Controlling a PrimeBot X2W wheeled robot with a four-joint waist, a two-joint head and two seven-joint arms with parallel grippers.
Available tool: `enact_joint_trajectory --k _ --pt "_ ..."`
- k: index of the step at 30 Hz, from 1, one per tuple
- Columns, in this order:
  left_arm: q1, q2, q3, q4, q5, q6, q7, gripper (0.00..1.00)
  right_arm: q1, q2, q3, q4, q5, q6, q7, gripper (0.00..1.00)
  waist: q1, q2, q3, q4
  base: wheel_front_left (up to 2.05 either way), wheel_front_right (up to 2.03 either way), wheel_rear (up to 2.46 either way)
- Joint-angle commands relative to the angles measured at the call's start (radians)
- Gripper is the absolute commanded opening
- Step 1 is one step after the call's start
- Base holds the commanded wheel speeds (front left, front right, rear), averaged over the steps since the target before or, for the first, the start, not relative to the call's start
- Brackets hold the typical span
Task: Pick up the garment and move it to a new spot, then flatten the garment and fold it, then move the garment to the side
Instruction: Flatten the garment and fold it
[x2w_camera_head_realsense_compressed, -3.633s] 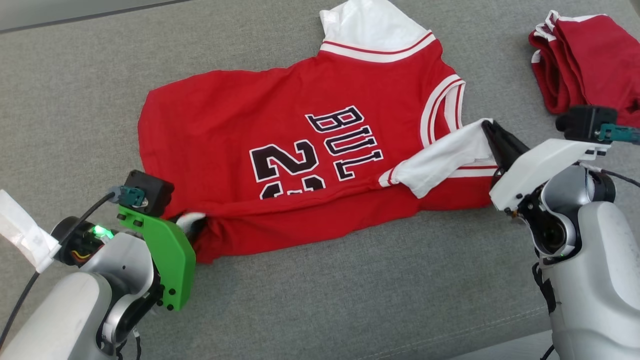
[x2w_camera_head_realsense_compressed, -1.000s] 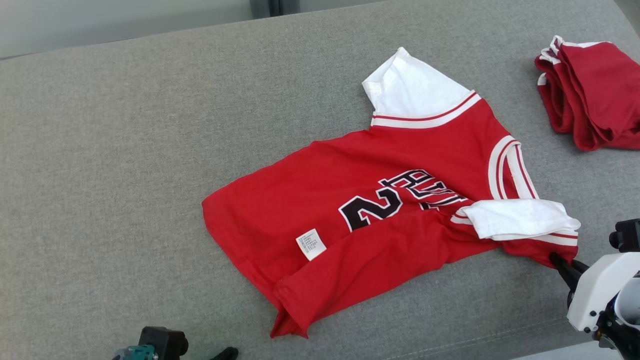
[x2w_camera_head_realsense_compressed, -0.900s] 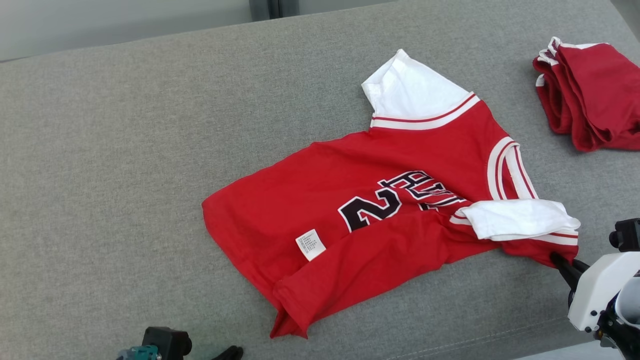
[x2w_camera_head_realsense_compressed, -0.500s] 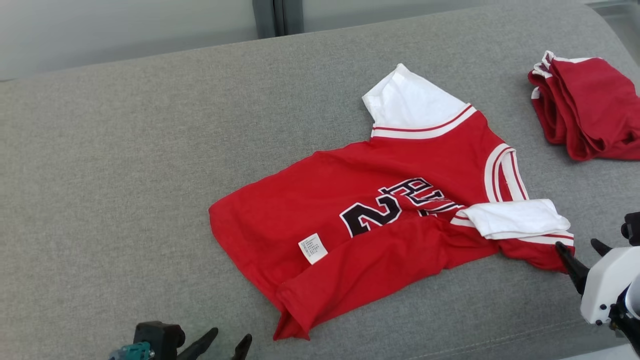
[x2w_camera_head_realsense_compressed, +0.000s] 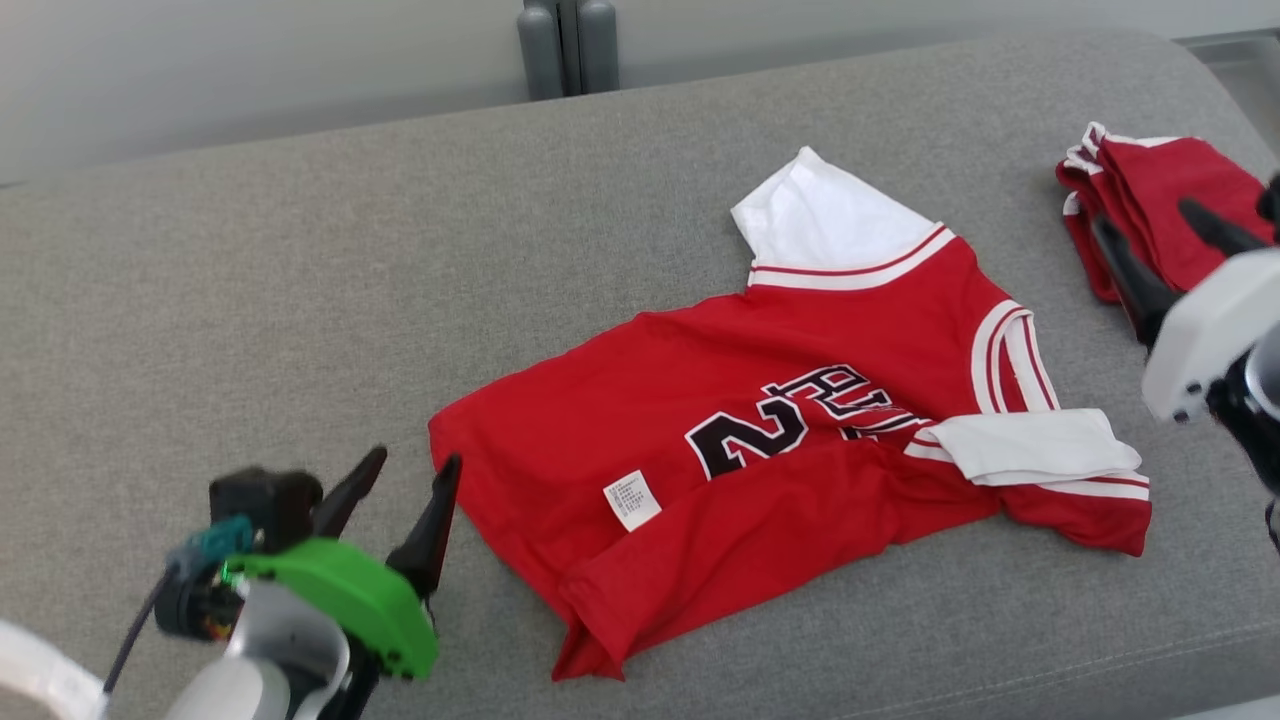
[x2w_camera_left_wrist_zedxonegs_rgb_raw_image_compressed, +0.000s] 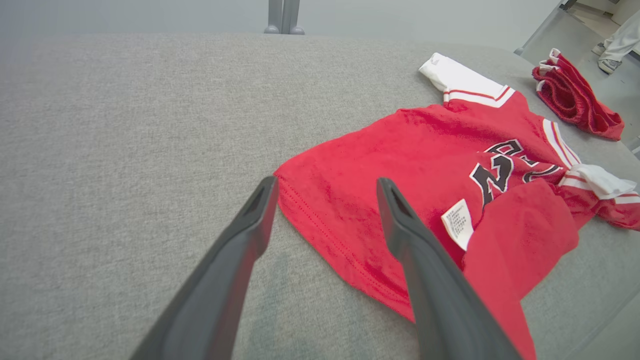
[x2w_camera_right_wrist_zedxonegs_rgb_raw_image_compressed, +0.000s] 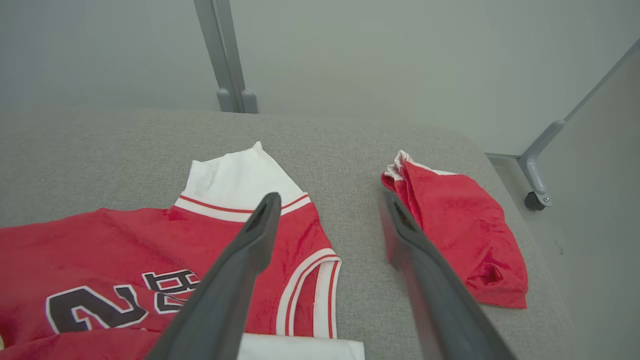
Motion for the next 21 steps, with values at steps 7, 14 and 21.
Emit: enact_joint_trajectory --k 7,14,21 --pt "-0.314 -0.075 -0.048 0.149 0.049 -0.043 0.060 1.00 -0.365 -0.009 0.150 0.203 -0.068 -0.001 0.040 1.00 0.0000 0.0000 0.295 0.110 0.00 0.00 0.00" --pt "-0.427 -0.122 -0.115 0.210 0.079 -0.092 0.086 1.00 -0.556 -0.029 0.232 0.436 -0.092 -0.001 -0.015 1.00 0.0000 0.0000 0.382 0.205 0.00 0.00 0.00" --pt "-0.428 -0.115 -0.140 0.148 0.082 -0.095 0.114 1.00 -0.629 -0.032 0.277 0.596 -0.073 -0.001 -0.083 1.00 0.0000 0.0000 0.408 0.252 0.00 0.00 0.00"
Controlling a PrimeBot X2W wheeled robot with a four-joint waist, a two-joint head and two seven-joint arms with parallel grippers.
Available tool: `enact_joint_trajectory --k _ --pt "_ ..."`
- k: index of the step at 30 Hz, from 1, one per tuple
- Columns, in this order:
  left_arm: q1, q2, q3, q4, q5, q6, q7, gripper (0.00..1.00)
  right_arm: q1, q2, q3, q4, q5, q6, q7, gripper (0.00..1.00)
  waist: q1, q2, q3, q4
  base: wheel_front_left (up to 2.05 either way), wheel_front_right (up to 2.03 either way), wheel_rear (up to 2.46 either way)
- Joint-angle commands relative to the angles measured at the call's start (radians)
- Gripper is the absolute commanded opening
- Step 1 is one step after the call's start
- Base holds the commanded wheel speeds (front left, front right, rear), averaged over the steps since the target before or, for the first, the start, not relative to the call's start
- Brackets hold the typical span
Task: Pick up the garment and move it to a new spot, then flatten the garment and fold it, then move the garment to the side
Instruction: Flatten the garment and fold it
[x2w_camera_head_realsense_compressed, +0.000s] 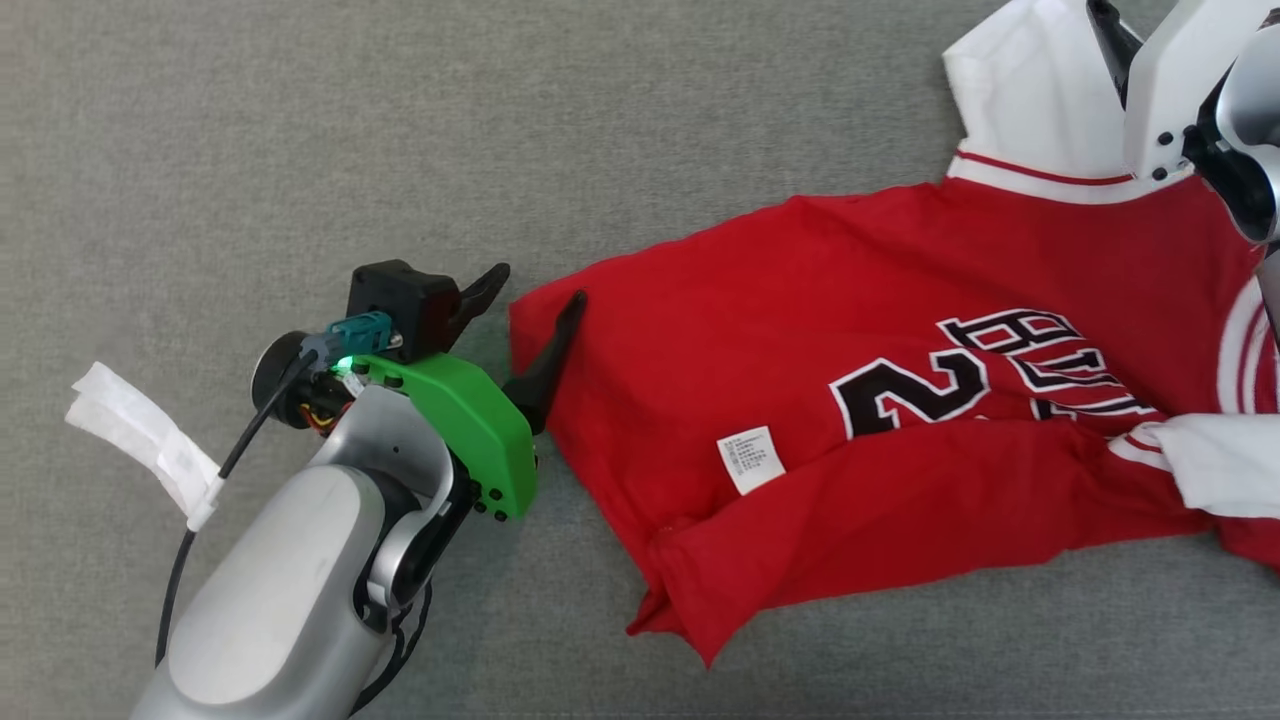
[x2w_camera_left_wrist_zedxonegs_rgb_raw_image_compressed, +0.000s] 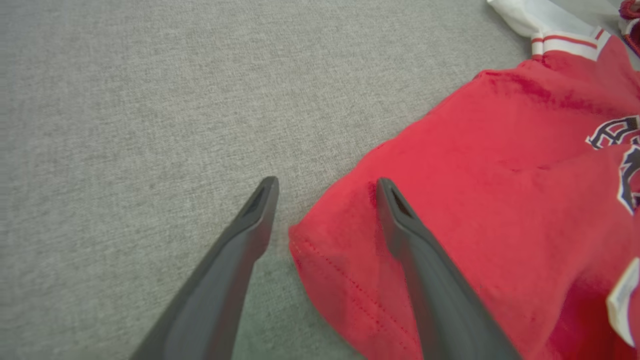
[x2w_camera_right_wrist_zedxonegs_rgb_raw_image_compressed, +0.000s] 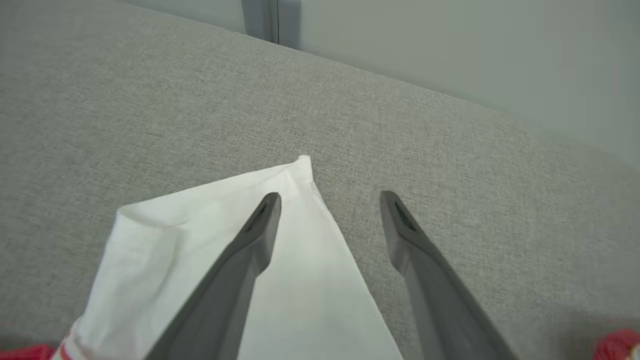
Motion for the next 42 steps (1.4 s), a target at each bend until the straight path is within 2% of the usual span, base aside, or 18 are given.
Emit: enact_joint_trajectory --k 1,10,22,23,24,25,26,30,35,42 --pt "-0.005 0.006 0.003 -0.014 -0.002 0.002 0.007 1.00 -0.021 -0.005 0.003 0.022 0.009 -0.002 -0.015 1.00 -0.0002 0.0000 0.074 0.078 0.00 0.00 0.00" --pt "-0.009 0.011 -0.005 -0.026 -0.005 0.020 0.039 1.00 -0.051 -0.005 0.056 0.134 0.044 -0.002 -0.052 1.00 -0.0002 0.0000 0.086 0.074 0.00 0.00 0.00" --pt "0.003 0.010 -0.038 -0.059 -0.044 -0.023 0.070 1.00 -0.065 -0.013 0.121 0.212 0.101 -0.001 -0.053 1.00 -0.0002 0.0000 0.081 0.059 0.00 0.00 0.00" --pt "0.002 0.011 -0.038 -0.059 -0.044 -0.021 0.072 0.75 -0.065 -0.012 0.127 0.216 0.108 -0.001 -0.047 1.00 -0.0002 0.0000 0.082 0.058 0.00 0.00 0.00" --pt "-0.001 0.013 -0.040 -0.056 -0.041 -0.021 0.072 0.39 -0.065 -0.011 0.140 0.213 0.114 -0.001 -0.043 0.40 -0.0002 0.0000 0.082 0.056 0.00 0.00 0.00" --pt "-0.005 0.013 -0.041 -0.054 -0.038 -0.021 0.071 0.11 -0.066 -0.010 0.145 0.211 0.122 -0.001 -0.047 0.00 -0.0002 0.0000 0.083 0.055 0.00 0.00 0.00" --pt "-0.010 0.011 -0.042 -0.051 -0.038 -0.023 0.067 0.00 -0.066 -0.009 0.151 0.210 0.134 -0.001 -0.049 0.00 -0.0002 0.0000 0.083 0.054 0.00 0.00 0.00" --pt "-0.036 0.009 -0.036 -0.041 -0.034 -0.030 0.050 0.00 -0.088 -0.025 0.145 0.206 0.156 -0.003 -0.104 0.00 -0.0002 0.0000 0.082 0.045 0.00 0.00 0.00" --pt "-0.077 0.013 -0.002 -0.017 -0.023 -0.018 0.013 0.00 -0.137 -0.032 0.122 0.204 0.174 -0.002 -0.194 0.00 -0.0002 0.0000 0.070 0.027 0.00 0.00 0.00" --pt "-0.150 0.032 0.026 0.041 -0.011 -0.028 -0.001 0.00 -0.178 -0.021 0.057 0.250 0.176 -0.002 -0.320 0.00 -0.0002 0.0000 0.040 -0.013 0.00 0.00 0.00"
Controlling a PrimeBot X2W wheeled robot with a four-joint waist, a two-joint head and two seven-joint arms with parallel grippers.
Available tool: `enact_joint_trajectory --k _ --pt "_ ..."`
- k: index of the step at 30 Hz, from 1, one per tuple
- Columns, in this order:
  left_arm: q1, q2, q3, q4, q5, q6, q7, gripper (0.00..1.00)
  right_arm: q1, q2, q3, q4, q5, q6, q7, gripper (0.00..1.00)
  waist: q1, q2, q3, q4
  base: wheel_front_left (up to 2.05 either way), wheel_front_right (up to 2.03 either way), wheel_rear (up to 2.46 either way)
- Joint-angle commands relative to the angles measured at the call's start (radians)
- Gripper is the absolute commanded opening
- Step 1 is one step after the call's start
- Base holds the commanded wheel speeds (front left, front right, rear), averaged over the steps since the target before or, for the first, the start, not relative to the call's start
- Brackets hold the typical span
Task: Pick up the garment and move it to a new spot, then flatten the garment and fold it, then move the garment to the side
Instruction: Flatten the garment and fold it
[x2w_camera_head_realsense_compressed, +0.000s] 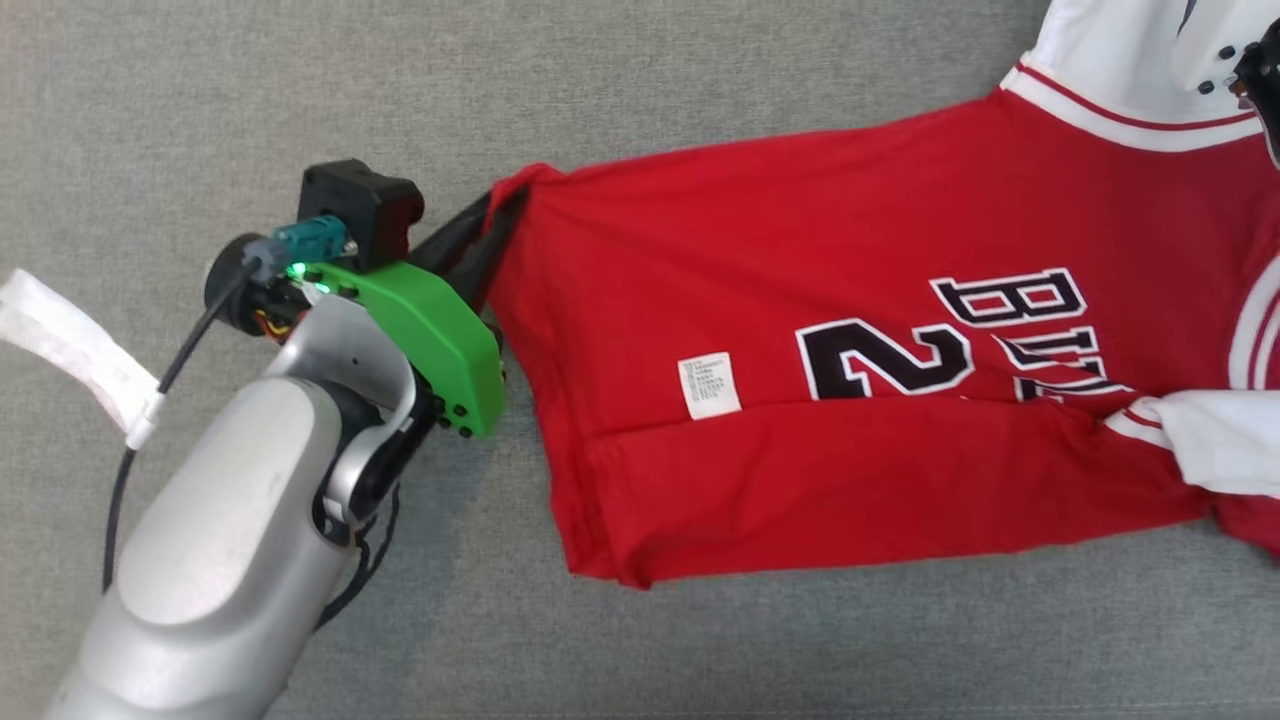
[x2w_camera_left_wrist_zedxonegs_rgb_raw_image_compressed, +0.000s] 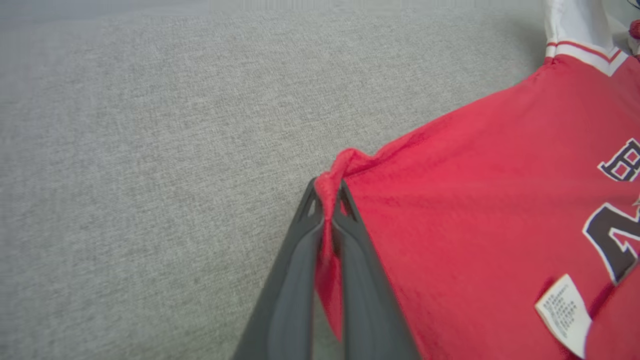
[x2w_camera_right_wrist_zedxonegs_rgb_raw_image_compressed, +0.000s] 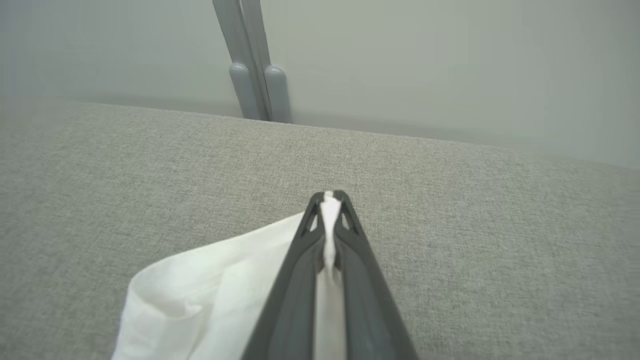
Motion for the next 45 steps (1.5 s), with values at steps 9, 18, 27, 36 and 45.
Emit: enact_joint_trajectory --k 9,18,27,36,45 --pt "-0.008 0.046 0.020 0.031 0.002 -0.015 -0.017 0.00 0.019 0.011 -0.036 0.059 -0.002 -0.002 -0.122 0.00 0.0000 0.0000 -0.069 -0.066 0.00 0.00 0.00" --pt "0.121 0.081 0.002 -0.053 -0.025 -0.030 -0.053 0.00 0.225 -0.023 0.004 -0.095 0.145 -0.002 -0.176 0.00 0.0000 0.0000 -0.164 -0.105 0.00 0.00 0.00" --pt "0.349 0.149 -0.007 -0.222 -0.054 0.006 -0.072 0.00 0.598 -0.076 -0.041 -0.342 0.259 -0.002 -0.153 0.00 0.0000 0.0000 -0.276 -0.155 0.00 0.00 0.00" --pt "0.479 0.178 -0.014 -0.272 -0.068 0.037 -0.090 0.00 0.756 -0.012 -0.107 -0.431 0.216 -0.002 -0.089 0.00 0.0000 0.0000 -0.295 -0.198 0.00 0.00 0.00" --pt "0.483 0.173 -0.028 -0.223 -0.019 0.055 -0.132 1.00 0.787 0.038 -0.176 -0.427 0.152 -0.002 -0.032 1.00 0.0000 0.0000 -0.282 -0.190 0.00 0.00 0.00"
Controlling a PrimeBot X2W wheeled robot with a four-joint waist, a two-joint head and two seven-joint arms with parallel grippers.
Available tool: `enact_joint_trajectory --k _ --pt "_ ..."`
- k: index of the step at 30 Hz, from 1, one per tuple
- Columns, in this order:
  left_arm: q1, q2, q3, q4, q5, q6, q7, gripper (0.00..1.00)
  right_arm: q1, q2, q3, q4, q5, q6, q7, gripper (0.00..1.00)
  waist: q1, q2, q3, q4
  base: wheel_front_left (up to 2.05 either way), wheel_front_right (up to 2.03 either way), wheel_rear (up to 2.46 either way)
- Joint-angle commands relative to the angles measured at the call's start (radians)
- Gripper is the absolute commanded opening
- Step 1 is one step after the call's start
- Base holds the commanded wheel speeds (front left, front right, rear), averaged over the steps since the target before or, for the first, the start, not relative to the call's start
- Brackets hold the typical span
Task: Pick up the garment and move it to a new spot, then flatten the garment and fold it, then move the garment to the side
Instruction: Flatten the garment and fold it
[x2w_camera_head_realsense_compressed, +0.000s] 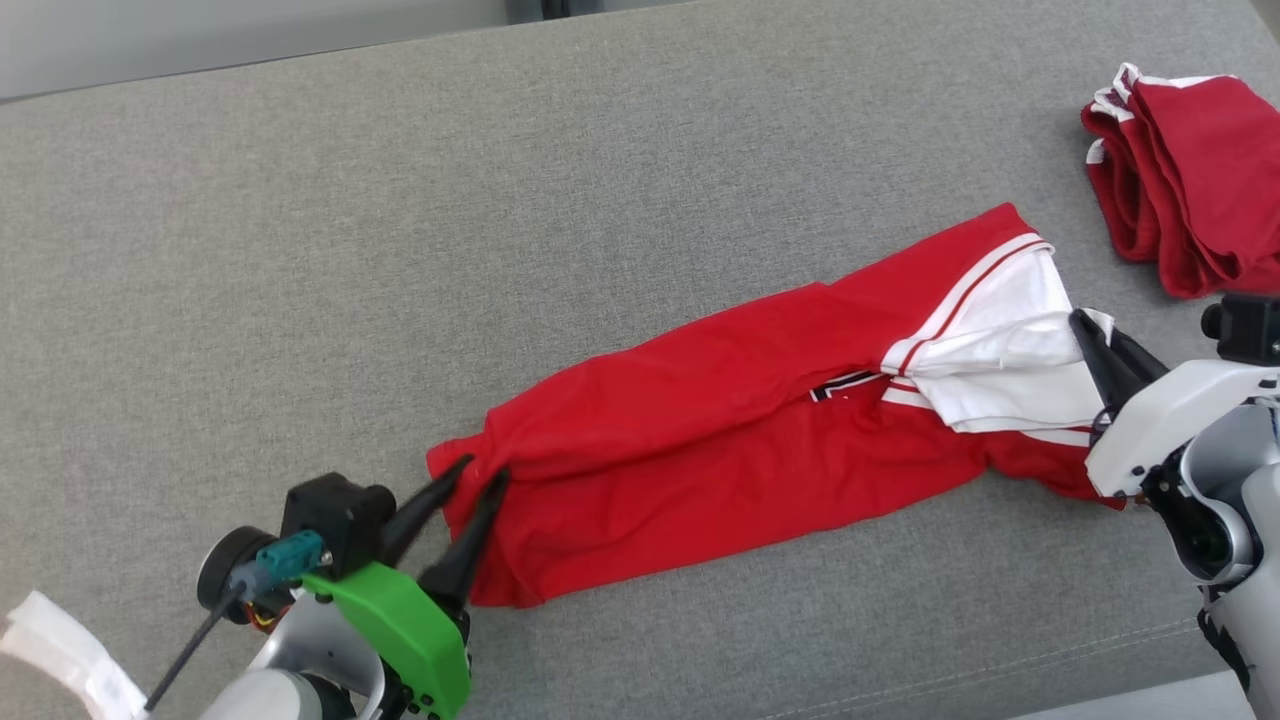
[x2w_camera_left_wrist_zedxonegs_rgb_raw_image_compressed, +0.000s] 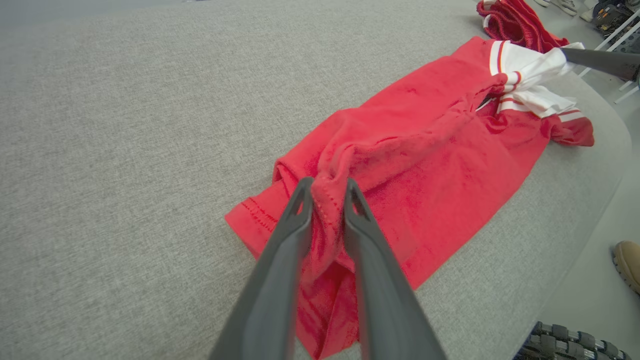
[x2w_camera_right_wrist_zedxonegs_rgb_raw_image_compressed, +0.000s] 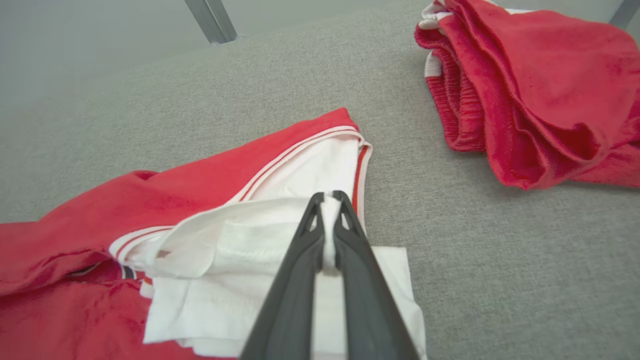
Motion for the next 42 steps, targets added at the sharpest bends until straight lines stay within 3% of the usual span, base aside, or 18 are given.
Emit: enact_joint_trajectory --k 1,10,15,20,29,30,31,32,42 --pt "0.016 0.006 -0.001 0.008 0.030 0.009 -0.029 1.00 0.019 0.001 -0.016 -0.001 -0.012 -0.002 0.014 1.00 0.0000 0.0000 0.000 0.001 0.00 0.00 0.00" --pt "0.129 -0.072 0.091 0.011 0.150 0.178 -0.377 1.00 0.038 0.055 -0.196 -0.007 -0.043 -0.002 0.155 1.00 0.0000 0.0000 0.005 -0.006 0.00 0.00 0.00" --pt "0.153 -0.139 0.131 0.022 0.225 0.229 -0.424 1.00 -0.006 0.136 -0.253 0.045 -0.035 -0.002 0.223 1.00 0.0000 0.0000 0.012 0.012 0.00 0.00 0.00" --pt "0.166 -0.213 0.185 0.001 0.301 0.214 -0.424 1.00 -0.031 0.165 -0.278 0.109 -0.103 -0.002 0.278 1.00 0.0000 0.0000 0.019 0.039 0.00 0.00 0.00" --pt "0.203 -0.301 0.282 0.022 0.385 0.132 -0.424 1.00 -0.092 0.221 -0.269 0.230 -0.170 -0.001 0.339 1.00 0.0000 0.0000 0.004 0.065 0.00 0.00 0.00" --pt "0.204 -0.310 0.294 0.024 0.391 0.122 -0.424 1.00 -0.098 0.225 -0.263 0.234 -0.163 0.000 0.341 0.79 0.0000 0.0000 0.002 0.068 0.00 0.00 0.00" --pt "0.206 -0.322 0.305 0.030 0.395 0.113 -0.424 1.00 -0.101 0.224 -0.257 0.237 -0.158 0.000 0.342 0.34 0.0000 0.0000 -0.002 0.071 0.00 0.00 0.00" --pt "0.211 -0.331 0.313 0.034 0.401 0.106 -0.424 1.00 -0.102 0.221 -0.254 0.240 -0.157 0.000 0.342 0.00 0.0000 0.0000 -0.005 0.073 0.00 0.00 0.00" --pt "0.250 -0.398 0.393 0.064 0.456 0.026 -0.424 1.00 -0.113 0.156 -0.243 0.260 -0.090 -0.001 0.237 0.00 0.0000 0.0000 -0.046 0.100 0.00 0.00 0.00"
